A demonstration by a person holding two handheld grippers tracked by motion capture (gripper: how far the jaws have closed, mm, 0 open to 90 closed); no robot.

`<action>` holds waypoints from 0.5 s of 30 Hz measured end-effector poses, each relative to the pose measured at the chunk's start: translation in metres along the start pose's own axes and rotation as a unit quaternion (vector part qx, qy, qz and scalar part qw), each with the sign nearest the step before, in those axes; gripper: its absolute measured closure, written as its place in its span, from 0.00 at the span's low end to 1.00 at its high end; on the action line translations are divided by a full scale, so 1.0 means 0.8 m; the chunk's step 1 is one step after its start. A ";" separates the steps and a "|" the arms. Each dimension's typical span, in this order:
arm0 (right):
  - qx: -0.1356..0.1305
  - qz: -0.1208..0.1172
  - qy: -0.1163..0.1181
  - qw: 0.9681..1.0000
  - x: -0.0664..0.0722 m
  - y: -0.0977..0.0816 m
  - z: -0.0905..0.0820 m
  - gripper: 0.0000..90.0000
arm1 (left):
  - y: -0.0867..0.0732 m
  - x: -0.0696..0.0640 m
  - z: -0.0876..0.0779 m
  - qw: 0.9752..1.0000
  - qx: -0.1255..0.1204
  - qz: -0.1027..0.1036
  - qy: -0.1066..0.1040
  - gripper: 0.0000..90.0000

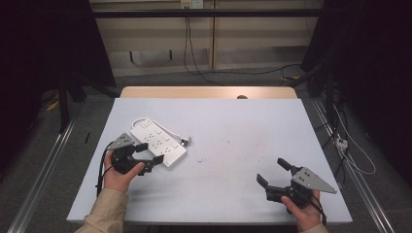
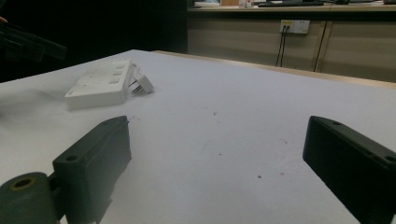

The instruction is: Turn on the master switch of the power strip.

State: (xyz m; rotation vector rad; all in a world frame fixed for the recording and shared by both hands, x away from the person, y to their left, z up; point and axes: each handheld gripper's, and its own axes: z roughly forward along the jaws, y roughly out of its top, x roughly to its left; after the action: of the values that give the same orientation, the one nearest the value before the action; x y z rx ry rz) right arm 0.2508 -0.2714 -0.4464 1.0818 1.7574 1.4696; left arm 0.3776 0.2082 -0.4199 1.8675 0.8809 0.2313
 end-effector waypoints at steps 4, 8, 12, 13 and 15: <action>0.001 -0.001 0.000 1.000 0.000 0.000 0.000 0.08 | -0.003 -0.002 -0.004 1.000 -0.001 0.001 -0.002 0.15; 0.001 -0.002 0.000 1.000 0.000 0.000 0.000 0.08 | -0.006 -0.005 -0.007 1.000 0.000 0.004 -0.002 0.14; 0.000 -0.002 0.001 1.000 0.001 0.001 0.000 0.08 | -0.009 -0.007 -0.010 1.000 0.001 0.008 -0.002 0.14; 0.001 -0.002 0.001 1.000 0.001 0.001 0.000 0.08 | -0.010 -0.007 -0.010 1.000 -0.001 0.005 -0.003 0.14; 0.001 -0.002 0.001 1.000 0.001 0.001 0.000 0.08 | -0.012 -0.007 -0.012 1.000 0.003 0.007 -0.001 0.13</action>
State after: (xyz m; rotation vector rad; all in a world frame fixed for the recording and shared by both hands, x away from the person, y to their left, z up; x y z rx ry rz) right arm 0.2504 -0.2709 -0.4459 1.0785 1.7606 1.4678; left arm 0.3640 0.2134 -0.4228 1.8792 0.8683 0.2350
